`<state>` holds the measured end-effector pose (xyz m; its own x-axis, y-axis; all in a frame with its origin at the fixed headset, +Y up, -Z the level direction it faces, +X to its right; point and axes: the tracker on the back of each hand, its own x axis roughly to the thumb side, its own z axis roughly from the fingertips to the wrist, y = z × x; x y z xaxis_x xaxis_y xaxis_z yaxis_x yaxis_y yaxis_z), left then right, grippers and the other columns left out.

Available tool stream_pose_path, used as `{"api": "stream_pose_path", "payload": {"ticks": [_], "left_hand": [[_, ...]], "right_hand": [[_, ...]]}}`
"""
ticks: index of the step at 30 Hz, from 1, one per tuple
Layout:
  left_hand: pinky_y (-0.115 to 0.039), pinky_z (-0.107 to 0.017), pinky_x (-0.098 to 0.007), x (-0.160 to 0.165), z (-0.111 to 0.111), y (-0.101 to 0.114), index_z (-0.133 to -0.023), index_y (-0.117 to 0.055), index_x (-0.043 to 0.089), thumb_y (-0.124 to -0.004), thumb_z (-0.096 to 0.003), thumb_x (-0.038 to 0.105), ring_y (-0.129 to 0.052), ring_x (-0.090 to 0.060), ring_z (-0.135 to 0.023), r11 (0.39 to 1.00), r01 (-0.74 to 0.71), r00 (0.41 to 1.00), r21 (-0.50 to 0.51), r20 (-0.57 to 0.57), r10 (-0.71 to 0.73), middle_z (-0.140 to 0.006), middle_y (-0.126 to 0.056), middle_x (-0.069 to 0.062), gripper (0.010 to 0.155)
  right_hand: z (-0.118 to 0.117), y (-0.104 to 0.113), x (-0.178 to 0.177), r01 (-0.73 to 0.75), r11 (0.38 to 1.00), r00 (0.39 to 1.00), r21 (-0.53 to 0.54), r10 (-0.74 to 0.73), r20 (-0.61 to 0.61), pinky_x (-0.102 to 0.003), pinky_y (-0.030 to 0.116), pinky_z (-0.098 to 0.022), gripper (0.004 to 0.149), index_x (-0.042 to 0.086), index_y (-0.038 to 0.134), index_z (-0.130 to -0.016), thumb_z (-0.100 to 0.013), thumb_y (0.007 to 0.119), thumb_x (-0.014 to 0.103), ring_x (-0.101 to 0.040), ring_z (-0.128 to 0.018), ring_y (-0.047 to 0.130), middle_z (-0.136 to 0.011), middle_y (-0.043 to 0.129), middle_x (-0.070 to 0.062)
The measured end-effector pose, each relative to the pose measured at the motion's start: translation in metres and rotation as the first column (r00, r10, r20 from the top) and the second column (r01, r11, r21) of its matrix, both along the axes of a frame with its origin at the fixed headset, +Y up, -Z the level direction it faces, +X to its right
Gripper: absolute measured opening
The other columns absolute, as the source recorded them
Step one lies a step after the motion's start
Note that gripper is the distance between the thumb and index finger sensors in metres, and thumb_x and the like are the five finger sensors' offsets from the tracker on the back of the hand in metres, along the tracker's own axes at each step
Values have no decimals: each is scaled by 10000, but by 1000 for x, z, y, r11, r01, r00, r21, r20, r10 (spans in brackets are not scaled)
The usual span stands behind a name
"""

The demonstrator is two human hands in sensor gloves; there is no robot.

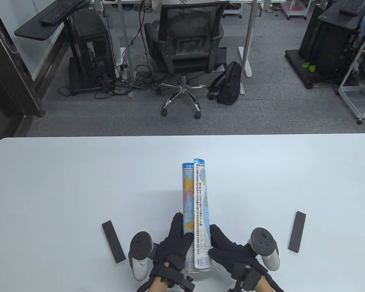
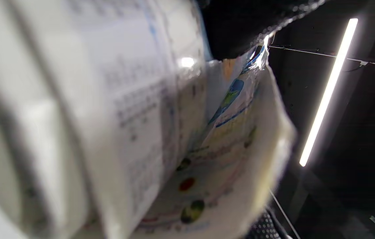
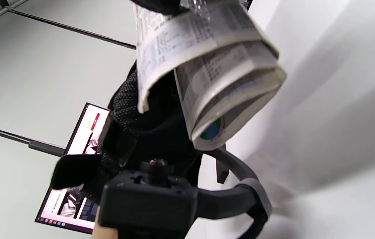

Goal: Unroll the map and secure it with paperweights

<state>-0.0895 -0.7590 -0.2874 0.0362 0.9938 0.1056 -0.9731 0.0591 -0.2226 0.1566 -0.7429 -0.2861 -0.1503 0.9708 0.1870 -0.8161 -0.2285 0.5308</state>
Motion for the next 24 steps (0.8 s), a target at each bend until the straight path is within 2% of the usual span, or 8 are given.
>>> {"api": "stream_pose_path", "payload": {"ticks": [4,7,12,15,17,20,24], "left_hand": [[-886,-458,-391,-3,2,8,-1089,-258,187,-693,-561,299,-867,-314,-735,995,104,992,2,-68,-103,-977,-583,-214,694],[-901,-419,-382,-4,2,8,-1089,-265,196,-706,-553,309,-894,-320,-699,978,205,973,-26,-101,-206,-956,-617,-231,703],[-911,-369,-377,-2,-1,1,-1092,-338,274,-713,-543,290,-917,-334,-651,924,372,915,-90,-131,-381,-928,-648,-258,665],[-915,-360,-372,0,-1,0,-1088,-378,307,-714,-541,291,-923,-332,-644,872,474,864,-122,-129,-487,-923,-657,-260,642],[-917,-358,-370,2,-1,-1,-1086,-394,316,-712,-541,291,-924,-332,-642,834,533,826,-142,-126,-550,-923,-658,-262,631],[-917,-354,-375,4,-1,-2,-1085,-420,306,-711,-540,292,-923,-339,-641,797,584,789,-158,-122,-602,-922,-657,-272,618],[-916,-356,-382,5,0,0,-1083,-442,291,-712,-539,299,-921,-350,-645,757,635,743,-157,-143,-653,-925,-654,-284,607]], "right_hand": [[-1,10,9,-3,997,997,76,-3,83,-725,399,-562,610,-23,251,-1034,-560,609,114,-655,-871,306,-1041,161,-370],[2,18,14,-18,987,988,163,-8,157,-739,311,-552,596,-9,271,-1041,-566,605,127,-661,-854,185,-1048,143,-344],[6,20,3,-241,930,970,277,220,104,-736,207,-538,609,-49,391,-1043,-578,683,215,-631,-839,76,-1063,154,-308],[6,11,-11,-435,851,896,293,442,49,-726,166,-532,629,-39,383,-1047,-584,690,256,-607,-843,50,-1073,170,-295],[4,0,-20,-566,769,809,296,588,19,-718,141,-527,627,-24,377,-1050,-587,682,269,-594,-844,41,-1075,173,-289],[0,-12,-25,-683,679,703,269,711,-9,-714,131,-528,616,-10,375,-1051,-592,664,281,-588,-844,34,-1079,174,-283],[-6,-25,-24,-739,639,643,214,763,-58,-709,112,-526,588,11,407,-1051,-588,670,260,-578,-844,15,-1086,170,-239]]}}
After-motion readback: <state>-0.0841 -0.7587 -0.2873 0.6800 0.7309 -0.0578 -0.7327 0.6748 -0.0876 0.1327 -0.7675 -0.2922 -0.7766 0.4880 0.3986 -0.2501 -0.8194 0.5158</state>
